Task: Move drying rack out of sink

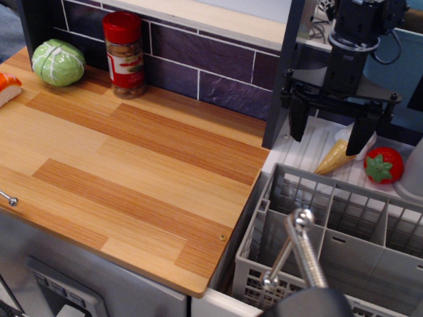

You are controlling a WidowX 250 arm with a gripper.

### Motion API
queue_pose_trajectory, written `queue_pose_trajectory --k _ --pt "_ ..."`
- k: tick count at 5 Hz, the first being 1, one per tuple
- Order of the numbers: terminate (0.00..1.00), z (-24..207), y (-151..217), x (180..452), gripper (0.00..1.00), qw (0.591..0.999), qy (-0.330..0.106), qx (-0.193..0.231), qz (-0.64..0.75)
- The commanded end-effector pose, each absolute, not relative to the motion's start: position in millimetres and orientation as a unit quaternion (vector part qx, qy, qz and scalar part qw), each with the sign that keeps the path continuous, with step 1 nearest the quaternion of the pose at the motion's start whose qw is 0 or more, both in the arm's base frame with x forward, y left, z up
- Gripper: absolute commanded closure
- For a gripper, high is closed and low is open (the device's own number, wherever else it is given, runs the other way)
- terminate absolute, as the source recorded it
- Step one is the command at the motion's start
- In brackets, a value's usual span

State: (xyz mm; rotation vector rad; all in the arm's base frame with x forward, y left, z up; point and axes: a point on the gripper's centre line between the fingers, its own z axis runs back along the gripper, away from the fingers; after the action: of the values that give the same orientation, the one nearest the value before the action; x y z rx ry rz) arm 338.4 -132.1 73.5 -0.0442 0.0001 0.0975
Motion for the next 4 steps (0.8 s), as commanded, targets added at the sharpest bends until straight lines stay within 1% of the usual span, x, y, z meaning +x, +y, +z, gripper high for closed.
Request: queue_pose_trajectory --k 1,2,3,4 --pt "0.00 73 -132 338 0.00 0.999 0.000 -0.022 0.049" --pt "0.00 69 -137 323 0.00 0.998 0.009 -0.043 0.050" --pt "0.00 59 -145 311 0.00 0.997 0.015 -0.053 0.052" --pt "0.00 45 -150 308 0.00 0.997 0.017 -0.049 0.060"
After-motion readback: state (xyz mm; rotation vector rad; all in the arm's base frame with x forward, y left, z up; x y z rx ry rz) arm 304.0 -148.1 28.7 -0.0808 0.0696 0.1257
